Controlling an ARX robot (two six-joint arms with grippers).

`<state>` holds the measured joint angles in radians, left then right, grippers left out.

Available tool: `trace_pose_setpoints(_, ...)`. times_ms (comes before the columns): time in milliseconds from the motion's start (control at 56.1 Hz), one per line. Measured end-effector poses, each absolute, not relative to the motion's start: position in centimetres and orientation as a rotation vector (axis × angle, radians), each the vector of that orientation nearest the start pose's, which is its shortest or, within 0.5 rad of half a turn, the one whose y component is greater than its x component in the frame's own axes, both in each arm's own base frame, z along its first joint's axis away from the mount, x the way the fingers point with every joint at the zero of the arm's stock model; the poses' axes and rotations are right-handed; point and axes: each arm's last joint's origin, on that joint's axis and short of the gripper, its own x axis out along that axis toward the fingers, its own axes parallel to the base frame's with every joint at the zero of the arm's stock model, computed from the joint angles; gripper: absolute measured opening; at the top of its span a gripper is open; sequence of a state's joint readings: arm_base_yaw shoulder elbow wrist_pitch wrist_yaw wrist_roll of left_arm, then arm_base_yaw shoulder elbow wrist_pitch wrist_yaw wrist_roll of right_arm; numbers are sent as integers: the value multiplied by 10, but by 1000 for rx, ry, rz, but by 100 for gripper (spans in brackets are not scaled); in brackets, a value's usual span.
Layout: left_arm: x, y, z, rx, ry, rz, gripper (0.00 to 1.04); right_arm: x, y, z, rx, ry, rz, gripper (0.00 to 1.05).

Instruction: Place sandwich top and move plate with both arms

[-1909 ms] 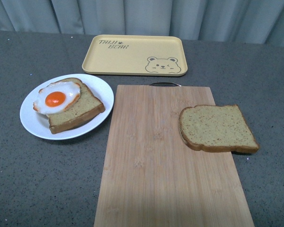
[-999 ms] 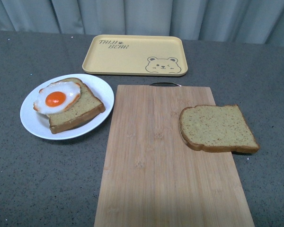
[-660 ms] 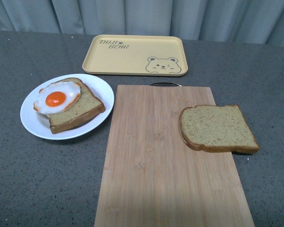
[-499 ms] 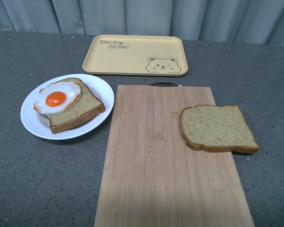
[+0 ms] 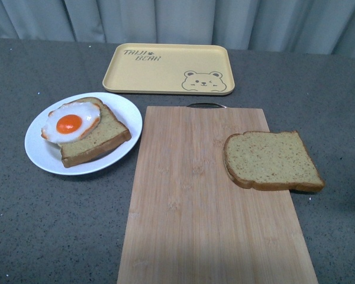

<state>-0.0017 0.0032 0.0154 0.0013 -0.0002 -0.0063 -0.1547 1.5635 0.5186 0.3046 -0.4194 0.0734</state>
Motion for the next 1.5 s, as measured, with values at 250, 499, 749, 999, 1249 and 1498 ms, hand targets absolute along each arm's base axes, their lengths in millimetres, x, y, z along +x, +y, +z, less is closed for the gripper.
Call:
trace_pose_setpoints(250, 97, 0, 169, -6, -13, -2, 98, 289, -35, 65, 528, 965, 344, 95)
trace_pose_setpoints(499, 97, 0, 169, -6, -13, -2, 98, 316, -33, 50, 628, 1007, 384, 95)
trace_pose_setpoints(749, 97, 0, 169, -6, -13, -2, 98, 334, -16, 33, 678, 1091, 402, 95)
trace_pose_setpoints(999, 97, 0, 169, -6, -13, -2, 98, 341, -12, 24, 677, 1172, 333, 57)
trace_pose_setpoints(1249, 97, 0, 169, -6, -13, -2, 98, 341, -14, 22, 702, 1185, 314, 19)
trace_pose_setpoints(1498, 97, 0, 169, -6, -13, -2, 98, 338, -15, 53, 720, 1125, 382, 2)
